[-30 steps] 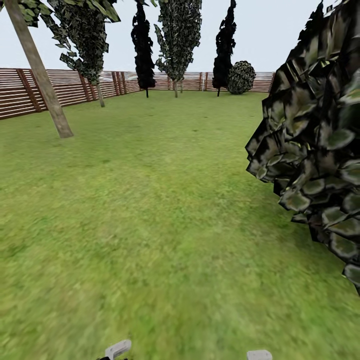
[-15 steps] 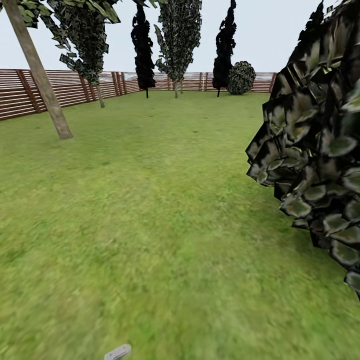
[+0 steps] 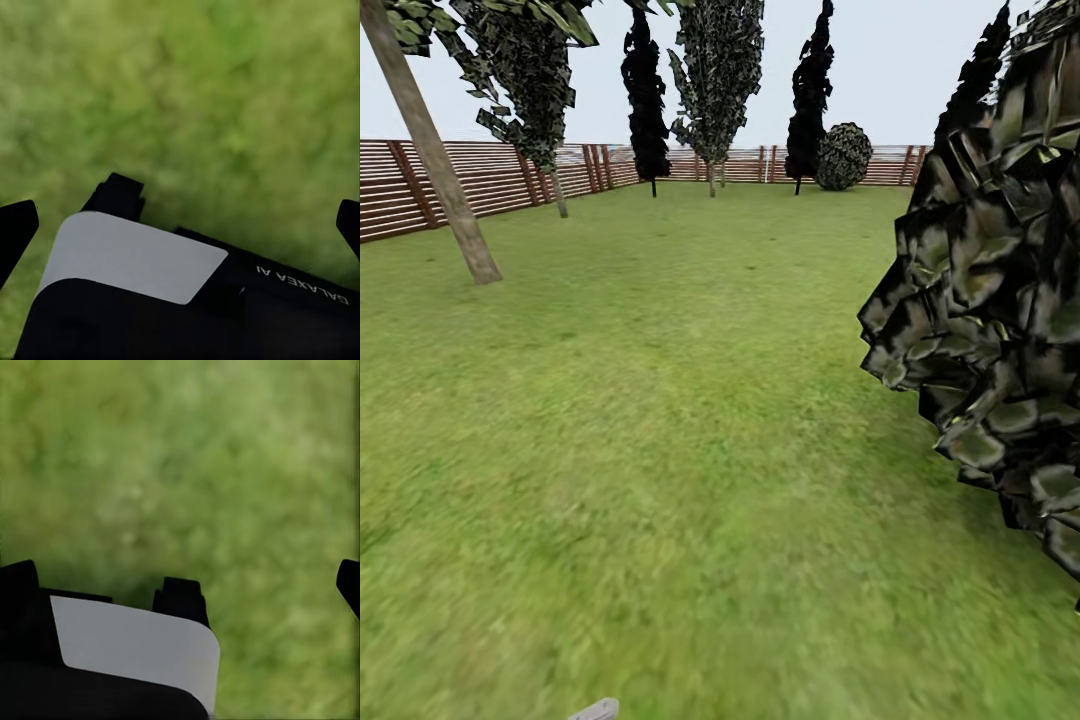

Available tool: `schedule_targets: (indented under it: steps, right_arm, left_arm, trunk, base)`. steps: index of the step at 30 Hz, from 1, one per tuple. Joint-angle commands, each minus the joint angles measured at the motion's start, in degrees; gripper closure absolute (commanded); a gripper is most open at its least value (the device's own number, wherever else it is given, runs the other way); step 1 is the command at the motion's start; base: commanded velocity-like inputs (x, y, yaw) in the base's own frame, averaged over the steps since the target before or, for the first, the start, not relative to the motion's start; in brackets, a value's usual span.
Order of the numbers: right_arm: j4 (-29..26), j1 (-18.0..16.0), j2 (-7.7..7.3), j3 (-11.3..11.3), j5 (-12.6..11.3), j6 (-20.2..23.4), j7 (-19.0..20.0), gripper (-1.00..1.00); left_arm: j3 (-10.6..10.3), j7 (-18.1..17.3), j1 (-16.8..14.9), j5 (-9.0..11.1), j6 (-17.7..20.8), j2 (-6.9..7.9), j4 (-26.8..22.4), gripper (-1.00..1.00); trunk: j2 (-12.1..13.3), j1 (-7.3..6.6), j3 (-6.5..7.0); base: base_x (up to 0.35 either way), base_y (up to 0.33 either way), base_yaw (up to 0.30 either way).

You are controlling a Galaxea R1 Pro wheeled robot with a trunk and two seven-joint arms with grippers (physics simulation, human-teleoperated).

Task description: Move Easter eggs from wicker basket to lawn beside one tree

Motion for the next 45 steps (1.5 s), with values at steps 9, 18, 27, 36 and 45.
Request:
schedule_targets:
  steps: [9, 18, 27, 36, 45]
  right_arm:
    - [0.19, 0.0, 0.07, 0.07, 0.36, -0.23, 0.09, -1.0]
    - [0.24, 1.84, 0.05, 0.07, 0.27, -1.08, 0.07, -1.0]
    - [1.11, 3.56, 0.07, 0.07, 0.01, -4.14, 0.07, -1.0]
    - [1.16, 3.94, 0.23, 0.07, 1.45, -4.19, 0.07, -1.0]
    - [1.13, 3.95, 0.25, 0.07, 1.89, -4.27, 0.07, -1.0]
  left_arm:
    - [0.3, 0.34, 0.04, 0.27, 0.37, 1.9, 3.75, -1.0]
    - [0.94, 0.36, 2.56, 0.33, 0.47, 2.94, 6.37, -1.0]
    - [3.33, 0.31, 5.1, 0.36, 0.55, 3.11, 6.38, -1.0]
    - [3.51, 0.31, 5.26, 0.35, 0.48, 3.38, 6.32, -1.0]
    - [3.48, 0.31, 5.26, 0.36, 0.41, 3.41, 6.37, -1.0]
  trunk:
    - [3.6, -1.97, 1.58]
    - [7.21, -3.95, 3.19]
    - [8.42, -4.6, 3.73]
    - [8.42, -4.6, 3.73]
    - [8.42, -4.6, 3.73]
  base:
    - [0.035, 0.0, 0.0]
    - [0.0, 0.0, 0.0]
    - [0.0, 0.0, 0.0]
    - [0.098, 0.0, 0.0]
    - [0.317, 0.0, 0.0]
